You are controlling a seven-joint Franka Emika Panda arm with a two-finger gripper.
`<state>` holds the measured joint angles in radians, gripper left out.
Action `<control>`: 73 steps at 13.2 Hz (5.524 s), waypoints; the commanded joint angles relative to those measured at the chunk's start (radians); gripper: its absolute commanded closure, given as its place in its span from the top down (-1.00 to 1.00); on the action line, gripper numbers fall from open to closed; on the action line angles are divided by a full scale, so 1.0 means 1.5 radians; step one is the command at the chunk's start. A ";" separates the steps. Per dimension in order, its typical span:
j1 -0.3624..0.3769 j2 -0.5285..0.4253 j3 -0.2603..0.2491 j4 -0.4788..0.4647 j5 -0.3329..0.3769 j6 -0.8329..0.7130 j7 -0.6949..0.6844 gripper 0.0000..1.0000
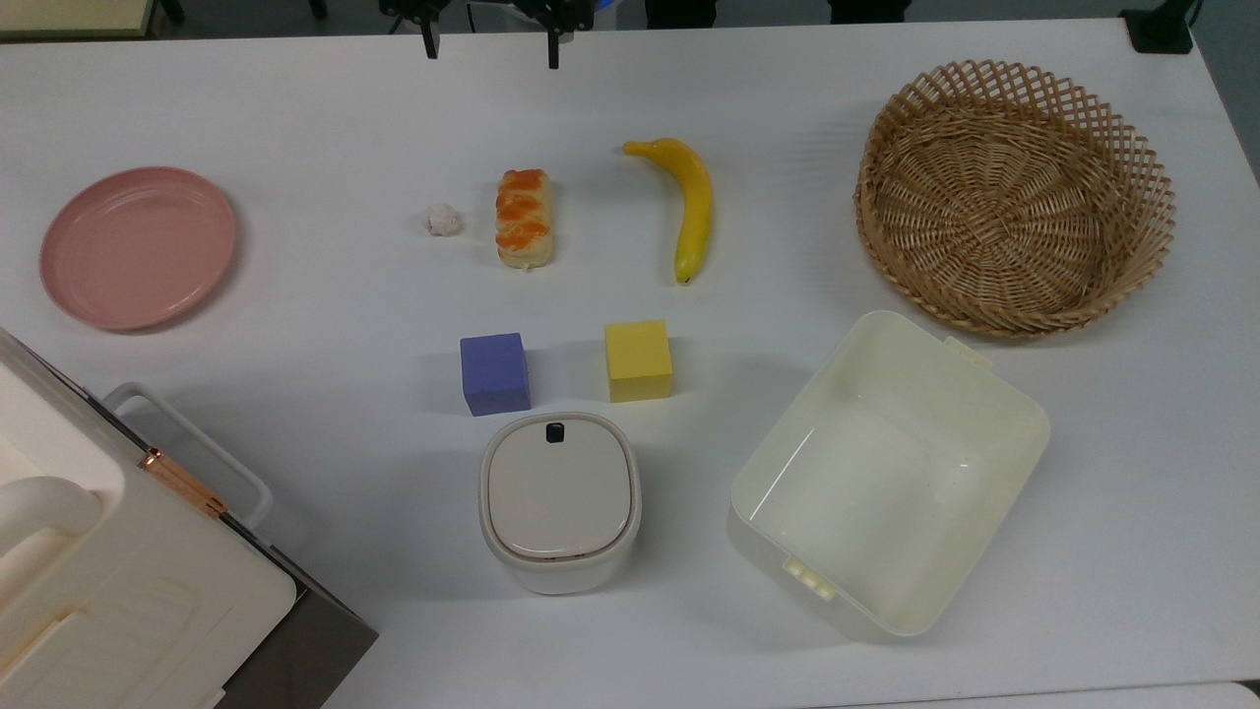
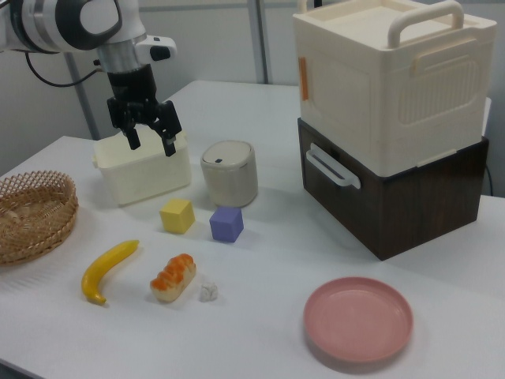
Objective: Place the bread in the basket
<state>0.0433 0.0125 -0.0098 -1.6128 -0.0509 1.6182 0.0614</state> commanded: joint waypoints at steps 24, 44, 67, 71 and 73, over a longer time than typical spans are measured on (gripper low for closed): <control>-0.006 -0.008 -0.014 0.005 0.012 -0.011 -0.013 1.00; -0.019 -0.060 -0.014 -0.133 0.013 0.054 -0.044 1.00; -0.019 0.067 -0.007 -0.391 0.008 0.437 -0.047 1.00; -0.018 0.080 0.002 -0.391 0.008 0.437 -0.047 1.00; -0.018 0.092 0.005 -0.391 0.008 0.438 -0.047 0.85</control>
<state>0.0089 0.1300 -0.0043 -2.1903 -0.0509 2.2552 0.0093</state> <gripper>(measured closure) 0.013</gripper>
